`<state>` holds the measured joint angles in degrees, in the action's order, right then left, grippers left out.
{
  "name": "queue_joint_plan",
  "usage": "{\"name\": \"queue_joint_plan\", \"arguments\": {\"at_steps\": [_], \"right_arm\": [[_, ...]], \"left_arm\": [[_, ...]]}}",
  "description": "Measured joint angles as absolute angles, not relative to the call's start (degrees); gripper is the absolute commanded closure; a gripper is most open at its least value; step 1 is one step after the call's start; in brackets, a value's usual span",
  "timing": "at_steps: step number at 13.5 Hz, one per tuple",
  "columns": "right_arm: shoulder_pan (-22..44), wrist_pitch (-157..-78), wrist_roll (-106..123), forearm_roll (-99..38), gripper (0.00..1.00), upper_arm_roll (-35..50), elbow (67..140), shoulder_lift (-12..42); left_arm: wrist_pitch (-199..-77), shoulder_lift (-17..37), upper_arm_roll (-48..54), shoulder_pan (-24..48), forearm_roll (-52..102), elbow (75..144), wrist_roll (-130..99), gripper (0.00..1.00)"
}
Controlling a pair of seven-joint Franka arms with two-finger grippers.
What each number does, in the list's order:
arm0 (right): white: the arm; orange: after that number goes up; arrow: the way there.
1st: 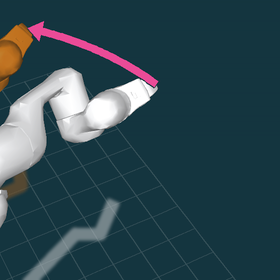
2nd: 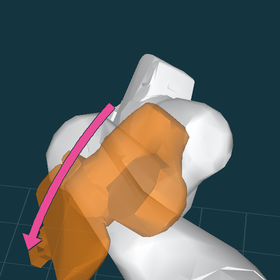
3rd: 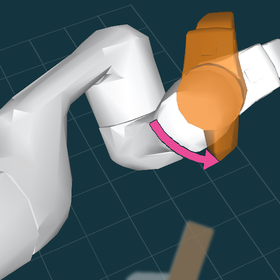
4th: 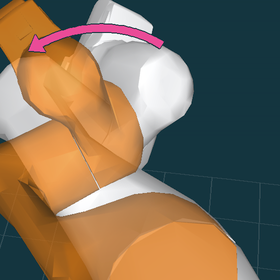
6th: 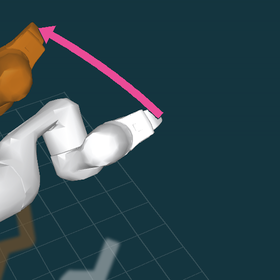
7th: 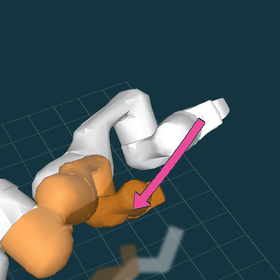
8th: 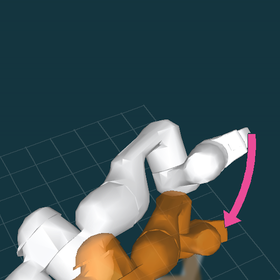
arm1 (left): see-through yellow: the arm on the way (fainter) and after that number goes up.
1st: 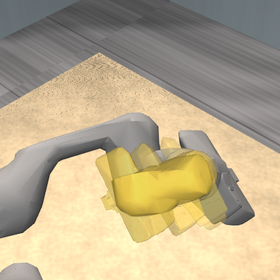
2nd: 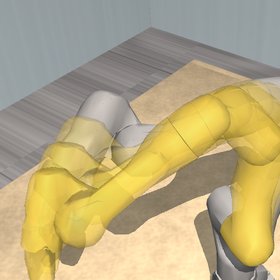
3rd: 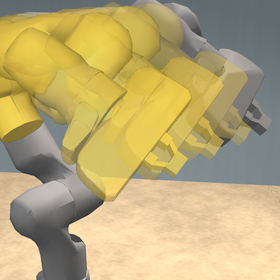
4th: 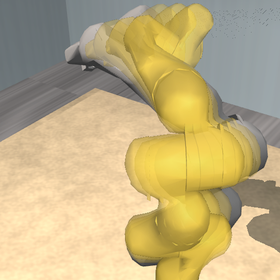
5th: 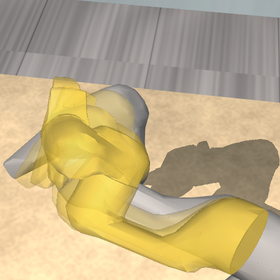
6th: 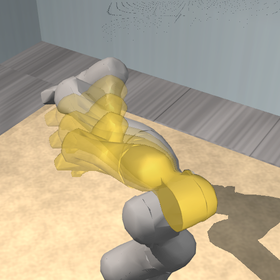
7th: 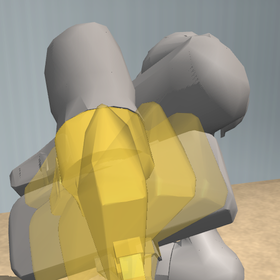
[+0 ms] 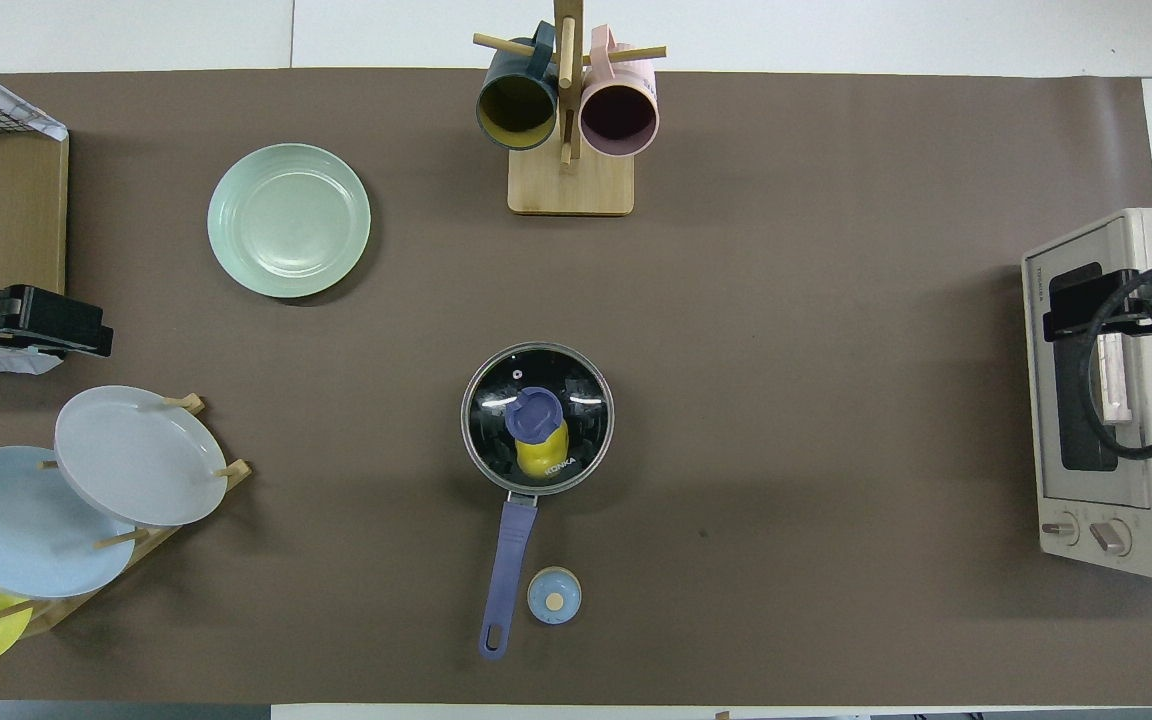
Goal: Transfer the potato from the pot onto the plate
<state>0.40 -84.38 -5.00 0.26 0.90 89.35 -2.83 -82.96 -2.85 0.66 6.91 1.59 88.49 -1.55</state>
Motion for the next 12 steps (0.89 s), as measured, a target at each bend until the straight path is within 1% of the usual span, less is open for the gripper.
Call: {"name": "queue_joint_plan", "arguments": {"at_steps": [6, 9, 12], "right_arm": [[0.42, -84.47, -5.00, 0.26, 0.00, 0.91, 89.35, -2.83], [0.57, -85.93, -4.92, 0.25, 0.00, 0.93, 89.68, -2.83], [3.07, -88.30, -4.65, 0.18, 0.00, 1.03, 90.58, -2.83]], "left_arm": [[-82.96, -2.86, 0.71, 6.94, 1.59, 88.49, -1.54, 0.00], [-82.96, -2.87, 0.83, 7.02, 1.59, 88.49, -1.54, 0.00], [-82.96, -2.87, 1.05, 7.08, 1.59, 88.49, -1.54, 0.00]]}}
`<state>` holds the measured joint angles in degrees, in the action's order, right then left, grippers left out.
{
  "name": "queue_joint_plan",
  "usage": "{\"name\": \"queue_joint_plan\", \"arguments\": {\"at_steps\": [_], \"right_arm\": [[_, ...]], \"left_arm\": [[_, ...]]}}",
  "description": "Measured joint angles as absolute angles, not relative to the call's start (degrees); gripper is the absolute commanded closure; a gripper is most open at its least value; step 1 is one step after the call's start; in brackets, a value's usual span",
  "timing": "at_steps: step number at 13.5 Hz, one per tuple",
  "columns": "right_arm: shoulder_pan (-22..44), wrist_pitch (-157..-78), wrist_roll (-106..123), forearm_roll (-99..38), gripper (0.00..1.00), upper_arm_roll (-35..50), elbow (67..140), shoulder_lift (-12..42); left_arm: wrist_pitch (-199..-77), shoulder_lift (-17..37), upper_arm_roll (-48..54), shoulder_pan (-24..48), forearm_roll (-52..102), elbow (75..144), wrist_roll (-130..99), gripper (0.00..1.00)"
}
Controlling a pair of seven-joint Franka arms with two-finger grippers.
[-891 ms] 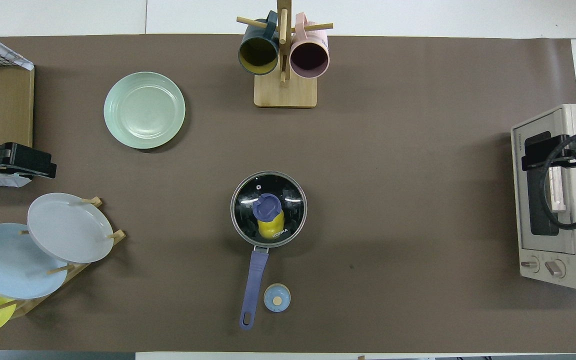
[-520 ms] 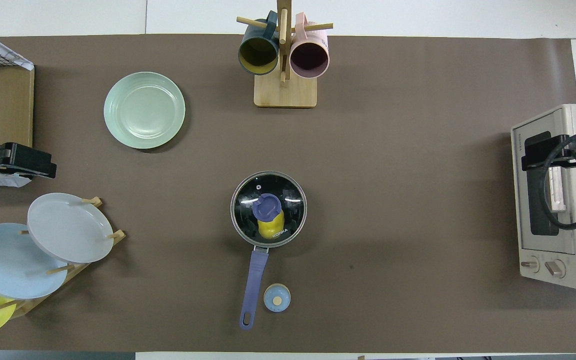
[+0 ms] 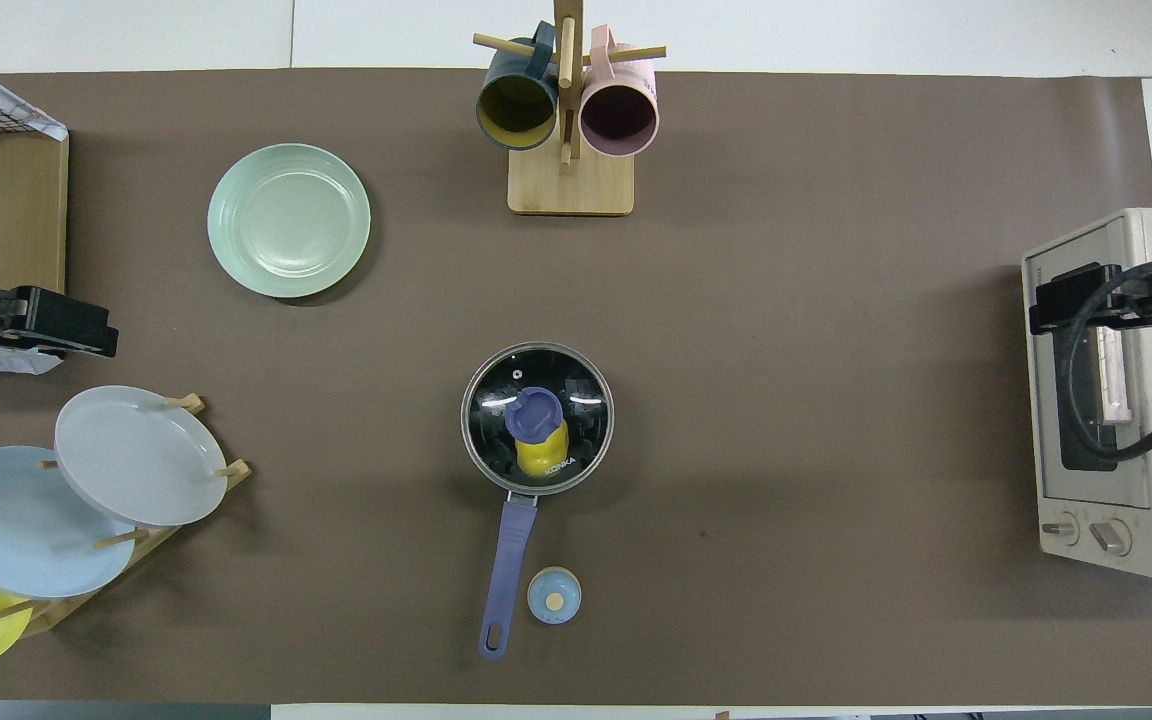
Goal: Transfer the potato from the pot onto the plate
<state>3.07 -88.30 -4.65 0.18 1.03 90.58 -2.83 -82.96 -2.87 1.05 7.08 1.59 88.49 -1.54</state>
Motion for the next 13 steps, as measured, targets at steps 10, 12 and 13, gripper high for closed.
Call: {"name": "queue_joint_plan", "arguments": {"at_steps": [10, 12, 13], "right_arm": [[24.95, -95.30, -26.85, 0.01, 0.00, 1.48, 89.92, 4.85], [30.06, -95.83, -32.91, 0.50, 0.00, 1.48, 87.38, 8.45], [32.11, -96.15, -35.69, 0.89, 0.00, 1.48, 86.07, 10.19]], "left_arm": [[-82.97, -3.04, 1.11, 7.09, 1.59, 88.49, -1.54, 0.00], [-82.97, -3.15, 1.11, 7.09, 1.59, 88.49, -1.54, 0.00], [-82.97, -3.18, 1.11, 7.09, 1.59, 88.49, -1.54, 0.00]]}}
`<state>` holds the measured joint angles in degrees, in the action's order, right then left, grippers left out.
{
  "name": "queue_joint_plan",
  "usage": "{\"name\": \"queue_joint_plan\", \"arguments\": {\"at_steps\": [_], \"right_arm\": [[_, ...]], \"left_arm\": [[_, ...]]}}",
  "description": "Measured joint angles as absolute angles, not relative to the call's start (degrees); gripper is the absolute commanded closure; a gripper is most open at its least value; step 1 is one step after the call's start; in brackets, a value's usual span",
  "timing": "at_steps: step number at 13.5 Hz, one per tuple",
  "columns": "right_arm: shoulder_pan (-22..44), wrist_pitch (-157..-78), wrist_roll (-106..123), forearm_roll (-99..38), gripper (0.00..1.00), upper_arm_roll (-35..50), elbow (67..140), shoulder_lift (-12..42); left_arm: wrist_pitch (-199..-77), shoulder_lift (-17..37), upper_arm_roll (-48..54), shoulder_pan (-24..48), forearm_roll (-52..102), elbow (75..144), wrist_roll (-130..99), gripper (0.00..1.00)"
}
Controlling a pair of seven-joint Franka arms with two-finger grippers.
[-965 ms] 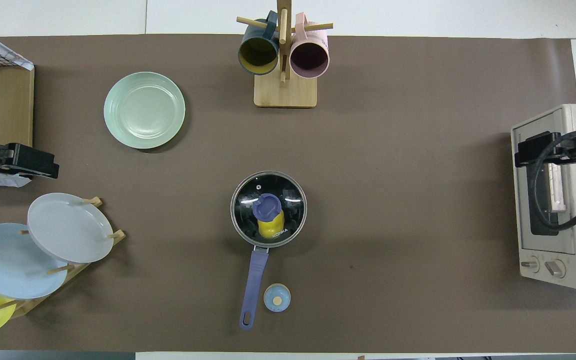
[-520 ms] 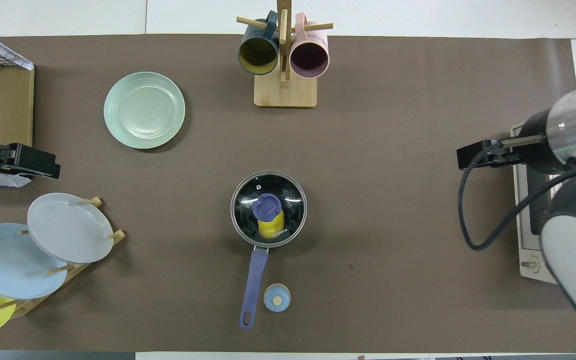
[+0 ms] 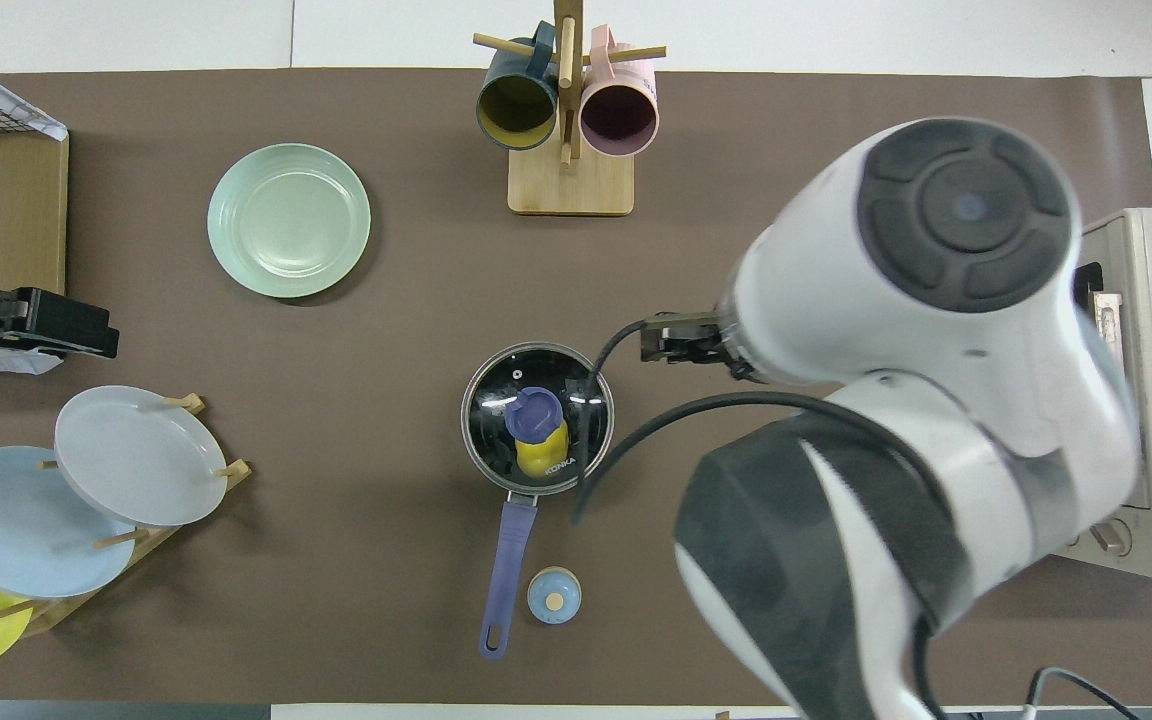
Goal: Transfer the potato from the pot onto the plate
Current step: 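Reach the right gripper over the glass lid on the saucepan, then grasp the glass lid knob with the right gripper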
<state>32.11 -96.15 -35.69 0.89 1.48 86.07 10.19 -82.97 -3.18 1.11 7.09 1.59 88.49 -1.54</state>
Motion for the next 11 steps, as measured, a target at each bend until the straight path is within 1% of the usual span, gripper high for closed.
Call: {"name": "queue_joint_plan", "arguments": {"at_steps": [2, 5, 9, 11], "right_arm": [[35.25, -97.42, -40.28, 1.16, 0.00, 1.48, 84.23, 13.03], [38.21, -101.95, -44.59, 1.18, 0.00, 1.46, 83.75, 14.85], [39.91, -104.56, -45.44, 1.54, 0.00, 1.45, 84.81, 15.75], [40.96, -107.35, -45.44, 2.76, 0.00, 1.44, 87.61, 16.19]], "left_arm": [[-82.97, -3.19, 1.11, 7.09, 1.59, 88.49, -1.54, 0.00], [-82.97, -3.19, 1.11, 7.09, 1.59, 88.49, -1.54, 0.00], [-82.97, -3.19, 1.11, 7.09, 1.59, 88.49, -1.54, 0.00], [-82.97, -3.19, 1.11, 7.09, 1.59, 88.49, -1.54, 0.00]]}}
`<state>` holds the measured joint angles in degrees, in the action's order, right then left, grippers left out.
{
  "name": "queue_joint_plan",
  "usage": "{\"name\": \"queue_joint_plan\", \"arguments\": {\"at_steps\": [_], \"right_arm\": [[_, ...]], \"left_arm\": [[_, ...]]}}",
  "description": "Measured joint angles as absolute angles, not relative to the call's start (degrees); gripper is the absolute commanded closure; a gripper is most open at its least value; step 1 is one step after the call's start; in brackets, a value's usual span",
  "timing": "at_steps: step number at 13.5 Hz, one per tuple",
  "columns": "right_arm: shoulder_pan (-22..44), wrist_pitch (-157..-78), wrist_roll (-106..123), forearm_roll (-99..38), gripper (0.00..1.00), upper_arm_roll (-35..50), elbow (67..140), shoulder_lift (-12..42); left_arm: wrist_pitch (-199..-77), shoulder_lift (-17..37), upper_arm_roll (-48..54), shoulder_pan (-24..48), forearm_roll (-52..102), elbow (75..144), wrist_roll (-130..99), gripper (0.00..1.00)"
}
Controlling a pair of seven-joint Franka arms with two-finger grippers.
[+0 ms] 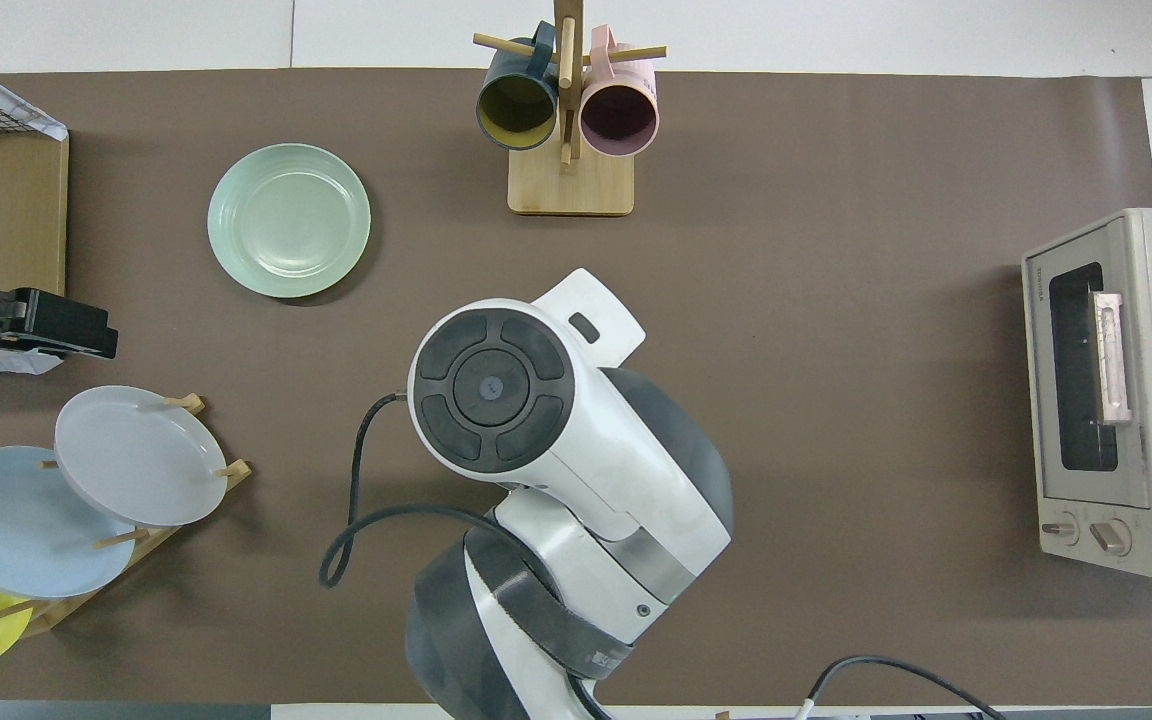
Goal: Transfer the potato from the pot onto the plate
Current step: 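Grasp the glass lid knob with the right gripper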
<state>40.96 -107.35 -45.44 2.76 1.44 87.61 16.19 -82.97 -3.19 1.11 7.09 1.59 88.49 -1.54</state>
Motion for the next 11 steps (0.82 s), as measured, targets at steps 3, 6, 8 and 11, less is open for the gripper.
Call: {"name": "queue_joint_plan", "arguments": {"at_steps": [3, 6, 8, 11], "right_arm": [[41.45, -112.01, -45.01, 3.73, 0.00, 1.44, 93.19, 15.76], [41.46, -115.69, -43.47, 3.96, 0.00, 1.34, 97.64, 14.33], [41.67, -116.72, -43.44, 4.70, 0.00, 1.35, 99.18, 14.56], [41.94, -118.37, -43.44, 5.64, 0.00, 1.37, 99.77, 15.71]], "left_arm": [[-82.97, -3.19, 1.11, 7.09, 1.59, 88.49, -1.54, 0.00], [-82.97, -3.19, 1.11, 7.09, 1.59, 88.49, -1.54, 0.00], [-82.97, -3.19, 1.11, 7.09, 1.59, 88.49, -1.54, 0.00], [-82.97, -3.19, 1.11, 7.09, 1.59, 88.49, -1.54, 0.00]]}}
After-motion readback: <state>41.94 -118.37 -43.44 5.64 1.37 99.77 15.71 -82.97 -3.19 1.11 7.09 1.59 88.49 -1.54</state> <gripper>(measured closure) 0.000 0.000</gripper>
